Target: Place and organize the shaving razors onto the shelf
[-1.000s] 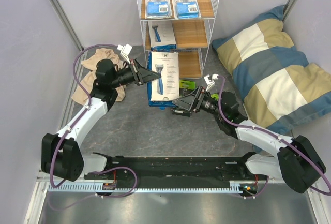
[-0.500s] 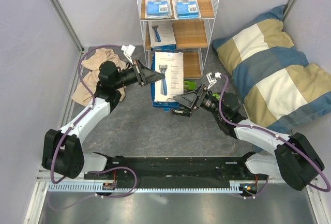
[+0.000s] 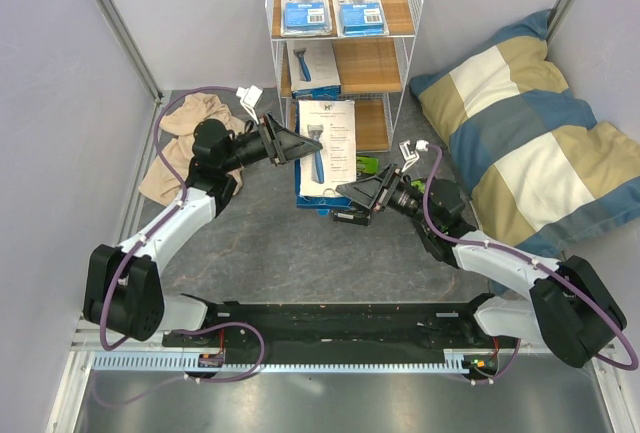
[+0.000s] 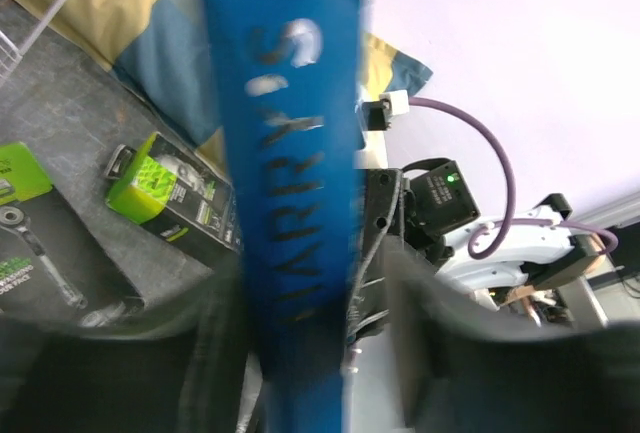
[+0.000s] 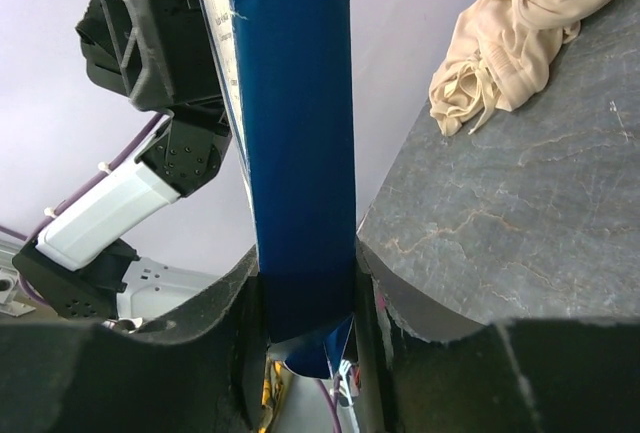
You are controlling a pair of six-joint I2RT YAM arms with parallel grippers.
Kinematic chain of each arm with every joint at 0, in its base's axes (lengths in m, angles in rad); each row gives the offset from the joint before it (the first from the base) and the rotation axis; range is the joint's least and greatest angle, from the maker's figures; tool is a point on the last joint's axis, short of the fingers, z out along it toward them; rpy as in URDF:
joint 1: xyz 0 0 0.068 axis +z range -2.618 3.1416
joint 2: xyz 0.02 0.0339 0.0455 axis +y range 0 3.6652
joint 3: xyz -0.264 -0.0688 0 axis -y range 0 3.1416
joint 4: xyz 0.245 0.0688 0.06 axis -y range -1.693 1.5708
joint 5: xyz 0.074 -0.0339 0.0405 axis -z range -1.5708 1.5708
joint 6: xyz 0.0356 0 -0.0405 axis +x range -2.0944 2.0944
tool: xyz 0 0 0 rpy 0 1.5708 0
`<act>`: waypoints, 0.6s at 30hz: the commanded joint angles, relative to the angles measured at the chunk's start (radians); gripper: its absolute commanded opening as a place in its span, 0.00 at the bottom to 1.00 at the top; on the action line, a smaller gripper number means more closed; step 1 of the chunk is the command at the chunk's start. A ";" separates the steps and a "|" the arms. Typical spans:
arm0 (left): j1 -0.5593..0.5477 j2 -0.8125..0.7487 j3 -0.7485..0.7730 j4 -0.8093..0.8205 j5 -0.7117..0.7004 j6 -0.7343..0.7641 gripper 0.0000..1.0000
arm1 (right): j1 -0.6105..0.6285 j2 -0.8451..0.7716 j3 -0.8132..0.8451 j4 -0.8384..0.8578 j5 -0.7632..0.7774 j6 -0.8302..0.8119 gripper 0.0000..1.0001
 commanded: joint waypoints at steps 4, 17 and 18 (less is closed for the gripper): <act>-0.008 -0.028 0.014 -0.066 -0.007 0.086 0.78 | -0.002 -0.040 0.009 0.033 0.005 -0.022 0.32; -0.005 -0.169 0.125 -0.572 -0.289 0.482 0.86 | -0.031 -0.066 0.021 -0.045 0.010 -0.044 0.30; -0.005 -0.182 0.122 -0.591 -0.308 0.494 0.86 | -0.035 -0.065 0.022 -0.048 0.005 -0.047 0.30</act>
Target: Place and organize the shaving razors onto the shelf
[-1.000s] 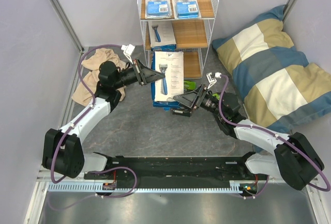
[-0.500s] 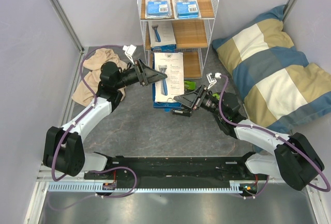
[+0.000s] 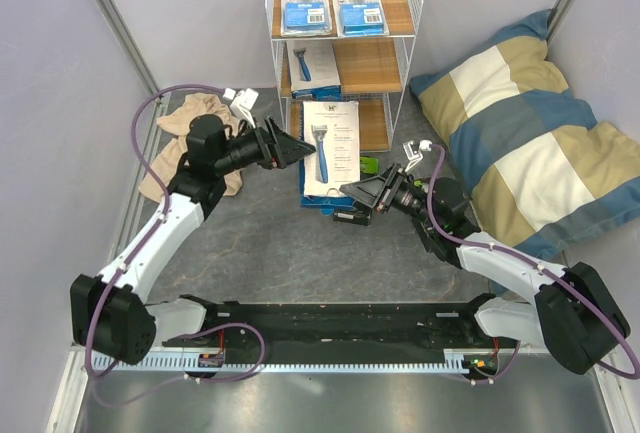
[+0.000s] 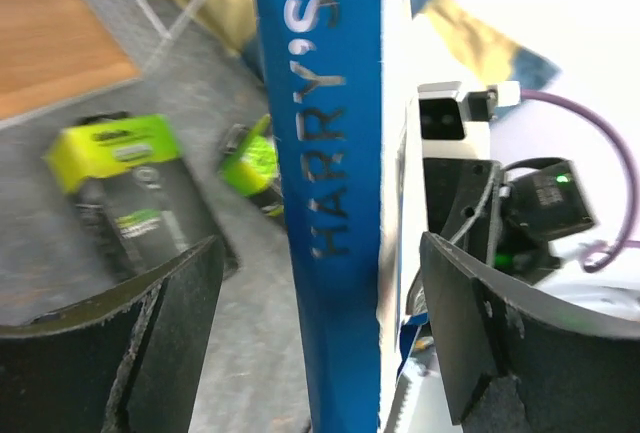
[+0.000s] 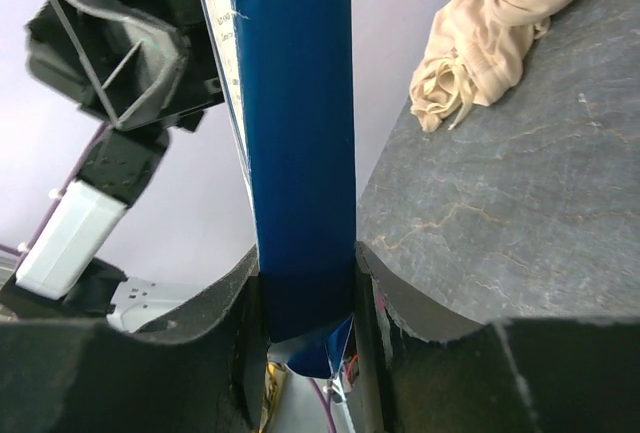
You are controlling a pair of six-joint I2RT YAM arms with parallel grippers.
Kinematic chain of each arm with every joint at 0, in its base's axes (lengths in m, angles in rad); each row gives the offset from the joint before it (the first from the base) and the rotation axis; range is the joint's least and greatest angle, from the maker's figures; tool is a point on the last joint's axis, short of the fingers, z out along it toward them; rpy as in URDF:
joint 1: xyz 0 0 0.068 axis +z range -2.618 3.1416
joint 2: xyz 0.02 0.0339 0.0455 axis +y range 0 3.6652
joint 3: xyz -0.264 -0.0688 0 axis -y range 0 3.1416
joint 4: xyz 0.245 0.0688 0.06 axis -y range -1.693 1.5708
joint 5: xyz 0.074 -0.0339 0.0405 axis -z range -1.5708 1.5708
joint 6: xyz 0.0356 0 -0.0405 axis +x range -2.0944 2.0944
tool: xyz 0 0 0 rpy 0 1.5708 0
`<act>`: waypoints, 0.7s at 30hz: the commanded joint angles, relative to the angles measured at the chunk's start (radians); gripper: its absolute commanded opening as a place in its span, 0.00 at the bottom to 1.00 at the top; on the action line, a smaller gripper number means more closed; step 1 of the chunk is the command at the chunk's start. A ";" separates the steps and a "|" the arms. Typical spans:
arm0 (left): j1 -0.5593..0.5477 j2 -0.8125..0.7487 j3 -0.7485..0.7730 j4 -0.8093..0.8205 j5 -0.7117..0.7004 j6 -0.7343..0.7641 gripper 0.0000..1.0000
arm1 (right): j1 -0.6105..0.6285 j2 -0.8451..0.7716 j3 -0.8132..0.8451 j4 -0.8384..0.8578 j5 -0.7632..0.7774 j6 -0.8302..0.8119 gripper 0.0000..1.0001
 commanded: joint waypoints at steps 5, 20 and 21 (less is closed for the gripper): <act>0.000 -0.147 0.042 -0.216 -0.225 0.236 0.87 | -0.037 -0.016 0.041 -0.012 -0.005 -0.045 0.30; 0.003 -0.195 -0.007 -0.289 -0.303 0.300 0.91 | -0.192 0.096 0.216 -0.144 -0.136 -0.088 0.30; 0.003 -0.193 -0.009 -0.287 -0.305 0.302 0.91 | -0.202 0.101 0.229 -0.157 -0.142 -0.094 0.30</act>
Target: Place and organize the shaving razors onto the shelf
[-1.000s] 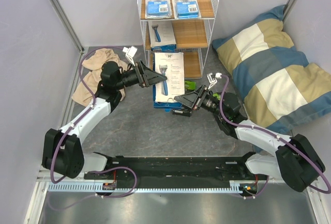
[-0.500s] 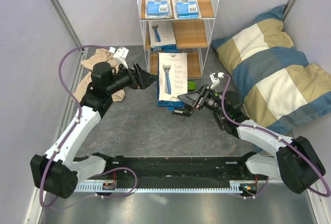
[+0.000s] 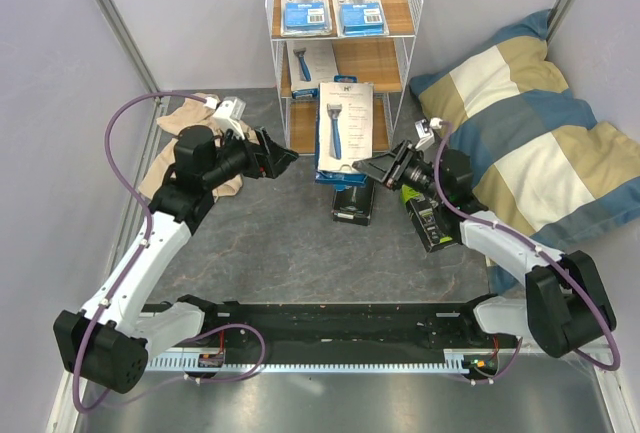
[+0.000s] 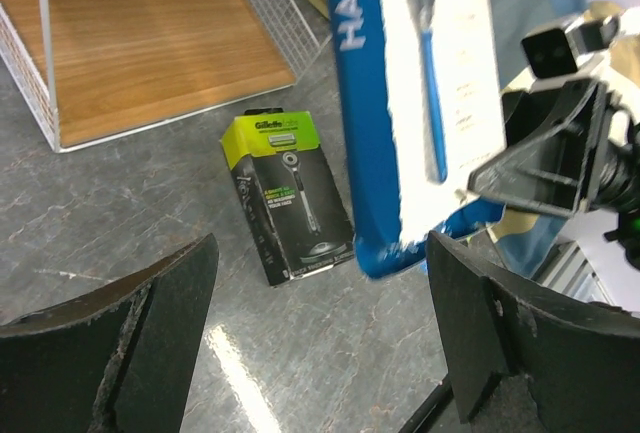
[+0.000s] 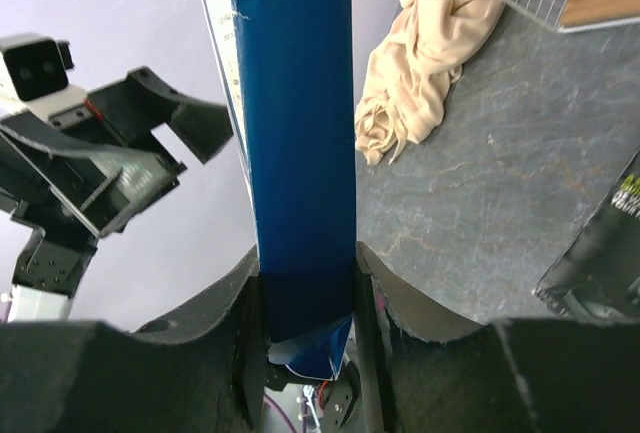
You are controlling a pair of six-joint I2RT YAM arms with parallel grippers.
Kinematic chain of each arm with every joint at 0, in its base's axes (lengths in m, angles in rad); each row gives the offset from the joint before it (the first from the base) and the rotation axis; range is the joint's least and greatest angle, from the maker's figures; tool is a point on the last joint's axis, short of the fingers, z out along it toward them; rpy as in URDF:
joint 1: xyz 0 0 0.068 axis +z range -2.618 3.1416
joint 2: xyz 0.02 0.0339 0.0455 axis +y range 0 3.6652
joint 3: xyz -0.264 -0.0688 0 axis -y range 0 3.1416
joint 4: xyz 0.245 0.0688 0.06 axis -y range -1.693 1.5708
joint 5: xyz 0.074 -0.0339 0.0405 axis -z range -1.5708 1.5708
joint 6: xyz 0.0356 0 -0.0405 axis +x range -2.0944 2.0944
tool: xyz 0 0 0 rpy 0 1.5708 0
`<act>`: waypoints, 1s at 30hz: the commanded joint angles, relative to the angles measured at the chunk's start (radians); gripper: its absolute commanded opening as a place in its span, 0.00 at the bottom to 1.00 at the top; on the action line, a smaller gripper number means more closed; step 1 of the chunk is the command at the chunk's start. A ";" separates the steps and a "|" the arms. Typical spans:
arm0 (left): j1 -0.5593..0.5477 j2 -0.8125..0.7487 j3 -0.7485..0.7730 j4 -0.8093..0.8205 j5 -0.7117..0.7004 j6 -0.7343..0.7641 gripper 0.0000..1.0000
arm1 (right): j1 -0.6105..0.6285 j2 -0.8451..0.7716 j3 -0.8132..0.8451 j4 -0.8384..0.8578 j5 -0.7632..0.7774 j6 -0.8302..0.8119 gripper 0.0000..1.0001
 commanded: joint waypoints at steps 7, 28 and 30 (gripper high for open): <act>0.005 -0.006 -0.010 -0.008 -0.016 0.067 0.91 | -0.120 0.097 0.238 -0.110 -0.118 -0.090 0.30; 0.005 0.017 -0.033 -0.016 0.010 0.081 0.91 | -0.314 0.350 0.597 -0.329 -0.285 -0.153 0.29; 0.005 0.018 -0.033 -0.016 0.010 0.081 0.91 | -0.324 0.356 0.621 -0.352 -0.295 -0.170 0.29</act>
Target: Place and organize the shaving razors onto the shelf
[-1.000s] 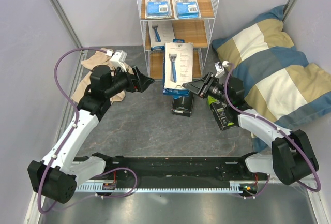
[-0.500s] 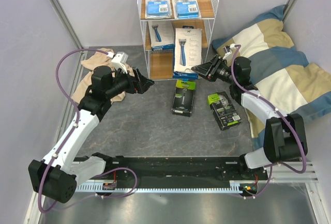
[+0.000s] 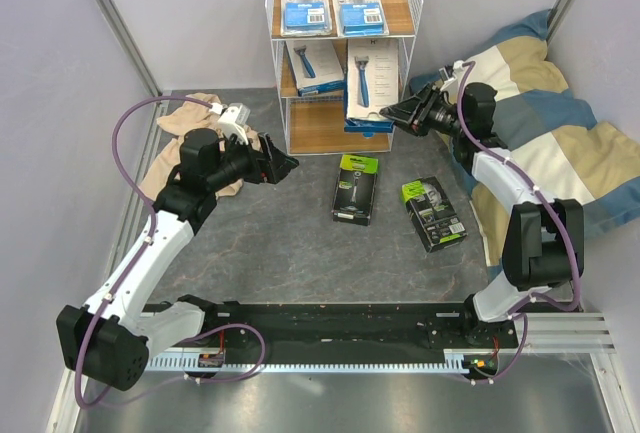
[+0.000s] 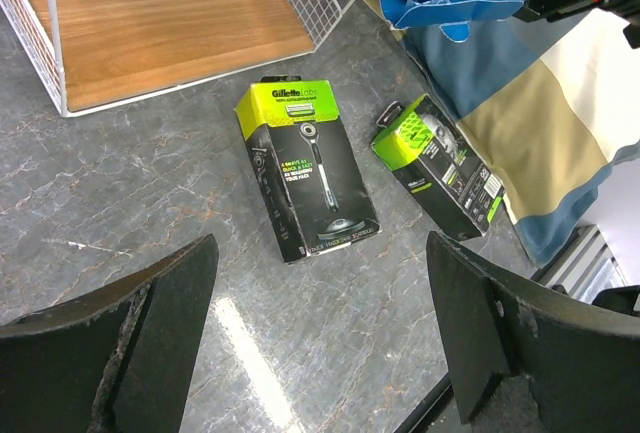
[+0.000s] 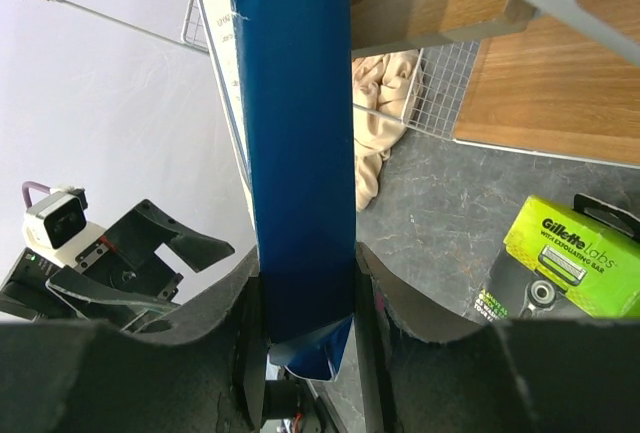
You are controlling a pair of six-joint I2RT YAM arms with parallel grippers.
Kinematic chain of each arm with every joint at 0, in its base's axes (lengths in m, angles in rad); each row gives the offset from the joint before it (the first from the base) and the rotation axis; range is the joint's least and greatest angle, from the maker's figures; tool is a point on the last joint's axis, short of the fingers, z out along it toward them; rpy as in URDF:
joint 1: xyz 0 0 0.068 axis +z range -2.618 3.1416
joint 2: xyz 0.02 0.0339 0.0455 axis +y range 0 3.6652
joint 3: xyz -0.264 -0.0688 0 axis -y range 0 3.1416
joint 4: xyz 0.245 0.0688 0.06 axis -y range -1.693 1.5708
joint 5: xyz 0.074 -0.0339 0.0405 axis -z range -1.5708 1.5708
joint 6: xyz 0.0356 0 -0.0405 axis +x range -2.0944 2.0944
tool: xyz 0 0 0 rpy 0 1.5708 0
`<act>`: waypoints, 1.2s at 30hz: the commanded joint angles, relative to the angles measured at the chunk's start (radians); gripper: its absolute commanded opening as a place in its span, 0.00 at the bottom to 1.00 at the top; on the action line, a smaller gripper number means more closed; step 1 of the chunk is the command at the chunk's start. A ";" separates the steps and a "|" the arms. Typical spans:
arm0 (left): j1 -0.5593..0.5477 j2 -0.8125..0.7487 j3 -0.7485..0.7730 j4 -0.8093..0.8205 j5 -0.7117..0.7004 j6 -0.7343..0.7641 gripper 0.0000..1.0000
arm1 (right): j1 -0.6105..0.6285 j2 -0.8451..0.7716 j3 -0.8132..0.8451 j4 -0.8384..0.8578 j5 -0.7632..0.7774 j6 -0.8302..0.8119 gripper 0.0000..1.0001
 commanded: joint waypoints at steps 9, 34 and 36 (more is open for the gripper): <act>0.006 0.020 -0.004 0.023 0.028 0.042 0.91 | -0.084 0.019 0.129 -0.062 -0.075 -0.047 0.29; -0.039 0.069 0.066 0.028 0.017 0.024 0.88 | -0.006 0.130 0.251 -0.157 -0.033 -0.046 0.30; -0.060 0.087 0.092 0.028 0.005 0.027 0.88 | -0.001 0.136 0.255 -0.159 -0.030 -0.041 0.31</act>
